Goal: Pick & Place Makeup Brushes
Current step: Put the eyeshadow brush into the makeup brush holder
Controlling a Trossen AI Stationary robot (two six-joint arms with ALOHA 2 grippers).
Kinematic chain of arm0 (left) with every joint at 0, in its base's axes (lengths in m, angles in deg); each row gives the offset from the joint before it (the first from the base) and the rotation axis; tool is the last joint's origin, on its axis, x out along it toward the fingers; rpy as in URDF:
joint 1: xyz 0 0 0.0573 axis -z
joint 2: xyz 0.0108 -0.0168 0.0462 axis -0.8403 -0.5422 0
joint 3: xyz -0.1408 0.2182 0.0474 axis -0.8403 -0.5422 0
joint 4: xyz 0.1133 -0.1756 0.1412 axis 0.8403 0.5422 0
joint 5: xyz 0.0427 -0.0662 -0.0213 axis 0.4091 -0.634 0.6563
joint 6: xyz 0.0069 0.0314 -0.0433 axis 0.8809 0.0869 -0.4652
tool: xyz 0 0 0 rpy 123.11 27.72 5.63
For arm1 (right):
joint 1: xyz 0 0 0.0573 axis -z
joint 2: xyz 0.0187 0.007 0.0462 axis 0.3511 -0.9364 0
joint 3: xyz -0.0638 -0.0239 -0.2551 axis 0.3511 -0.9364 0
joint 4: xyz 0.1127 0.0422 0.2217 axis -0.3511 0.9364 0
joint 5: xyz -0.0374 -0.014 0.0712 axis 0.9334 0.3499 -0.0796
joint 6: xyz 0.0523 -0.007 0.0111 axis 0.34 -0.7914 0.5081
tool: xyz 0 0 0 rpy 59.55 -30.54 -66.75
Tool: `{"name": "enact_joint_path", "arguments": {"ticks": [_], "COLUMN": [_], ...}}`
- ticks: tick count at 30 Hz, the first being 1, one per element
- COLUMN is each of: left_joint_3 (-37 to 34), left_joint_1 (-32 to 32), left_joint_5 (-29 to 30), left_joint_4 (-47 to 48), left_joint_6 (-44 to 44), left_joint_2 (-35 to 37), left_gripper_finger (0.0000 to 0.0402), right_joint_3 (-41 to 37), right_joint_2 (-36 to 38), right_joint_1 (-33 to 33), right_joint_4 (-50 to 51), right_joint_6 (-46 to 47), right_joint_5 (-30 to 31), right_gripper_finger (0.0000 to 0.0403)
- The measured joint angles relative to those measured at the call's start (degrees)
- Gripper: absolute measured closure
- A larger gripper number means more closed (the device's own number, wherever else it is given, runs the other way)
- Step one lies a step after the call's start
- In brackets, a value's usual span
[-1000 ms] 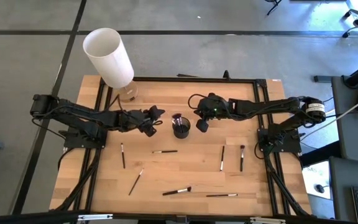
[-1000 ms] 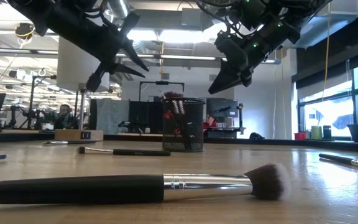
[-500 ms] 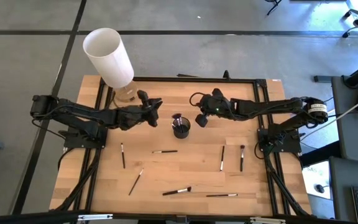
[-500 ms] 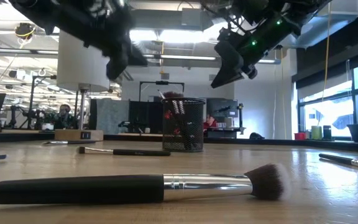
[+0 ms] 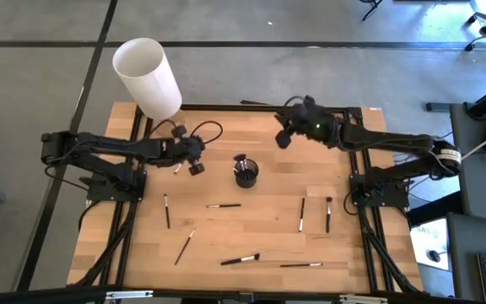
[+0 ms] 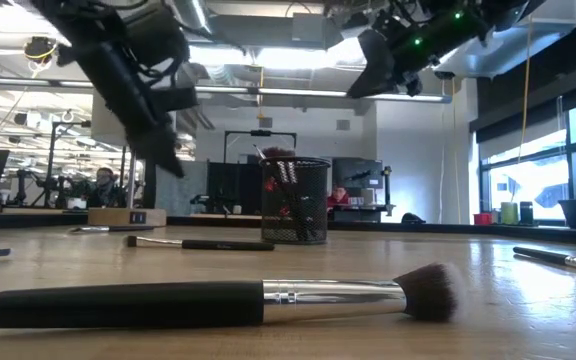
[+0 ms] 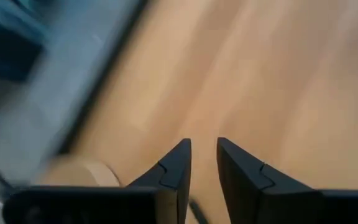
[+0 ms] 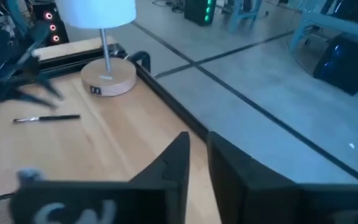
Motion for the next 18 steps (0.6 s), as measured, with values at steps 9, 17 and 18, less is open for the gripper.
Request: {"name": "enact_joint_path", "arguments": {"ticks": [9, 17, 18], "left_joint_3": [5.8, -0.8, -1.3], "left_joint_1": [1.4, 6.0, 6.2], "left_joint_5": [-18.8, -13.7, -13.2], "left_joint_4": [31.6, 29.9, 29.9], "left_joint_6": [-30.0, -42.4, -43.6], "left_joint_2": [0.0, -0.2, -0.2], "left_gripper_finger": [0.0306, 0.0291, 0.0286], "right_joint_3": [0.0, 0.0, 0.0], "right_joint_2": [-1.8, -2.0, -2.0], "right_joint_1": [6.6, 8.3, 8.3], "right_joint_4": [-0.6, -3.6, -3.5], "right_joint_6": [-1.6, -2.3, -2.2], "right_joint_5": [-4.9, -13.3, -13.6], "right_gripper_finger": [0.0285, 0.0280, 0.0280]}}
